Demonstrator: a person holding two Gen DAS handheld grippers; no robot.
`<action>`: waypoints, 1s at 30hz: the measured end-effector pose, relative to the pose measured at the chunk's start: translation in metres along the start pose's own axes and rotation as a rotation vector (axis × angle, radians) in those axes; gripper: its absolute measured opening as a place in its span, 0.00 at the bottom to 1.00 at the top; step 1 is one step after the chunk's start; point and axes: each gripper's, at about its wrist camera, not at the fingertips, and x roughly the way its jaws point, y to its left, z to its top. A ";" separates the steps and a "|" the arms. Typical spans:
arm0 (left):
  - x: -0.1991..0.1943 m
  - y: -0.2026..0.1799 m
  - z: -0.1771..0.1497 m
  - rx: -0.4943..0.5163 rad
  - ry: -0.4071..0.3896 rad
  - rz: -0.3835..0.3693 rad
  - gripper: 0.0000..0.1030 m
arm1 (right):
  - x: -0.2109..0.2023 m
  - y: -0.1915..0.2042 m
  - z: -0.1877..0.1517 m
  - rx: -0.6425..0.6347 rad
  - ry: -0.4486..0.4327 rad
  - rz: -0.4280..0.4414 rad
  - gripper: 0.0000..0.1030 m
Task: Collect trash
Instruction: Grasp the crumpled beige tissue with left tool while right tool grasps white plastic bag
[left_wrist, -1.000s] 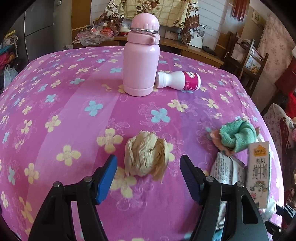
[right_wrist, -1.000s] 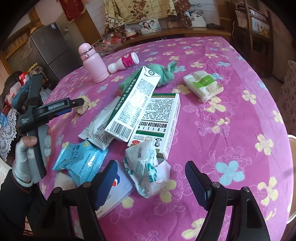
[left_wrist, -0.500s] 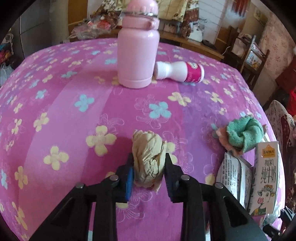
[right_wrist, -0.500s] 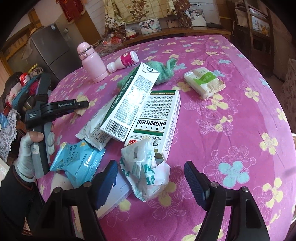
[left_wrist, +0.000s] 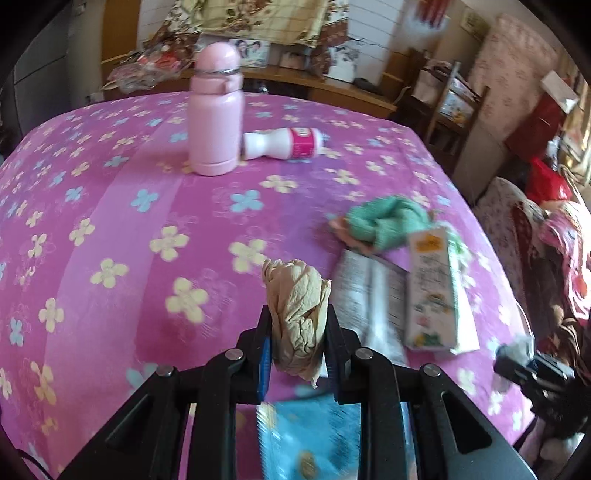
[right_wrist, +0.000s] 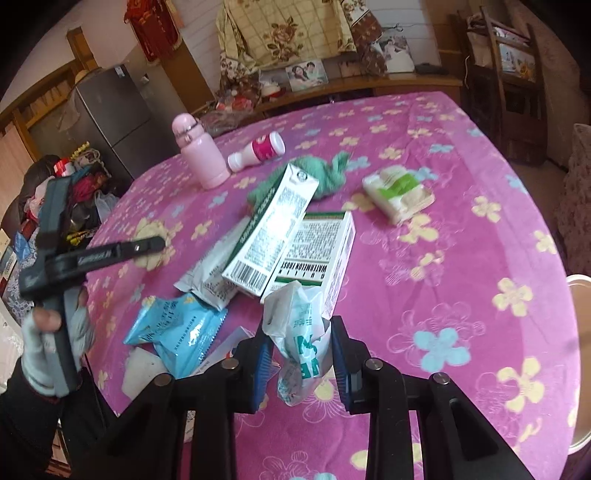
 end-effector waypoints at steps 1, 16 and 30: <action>-0.005 -0.007 -0.003 0.010 -0.005 -0.008 0.25 | -0.003 0.000 0.000 0.001 -0.005 -0.002 0.32; -0.035 -0.104 -0.023 0.156 -0.027 -0.071 0.25 | -0.050 -0.022 -0.004 0.010 -0.069 -0.047 0.32; -0.029 -0.213 -0.039 0.294 0.006 -0.167 0.25 | -0.106 -0.083 -0.008 0.054 -0.124 -0.176 0.32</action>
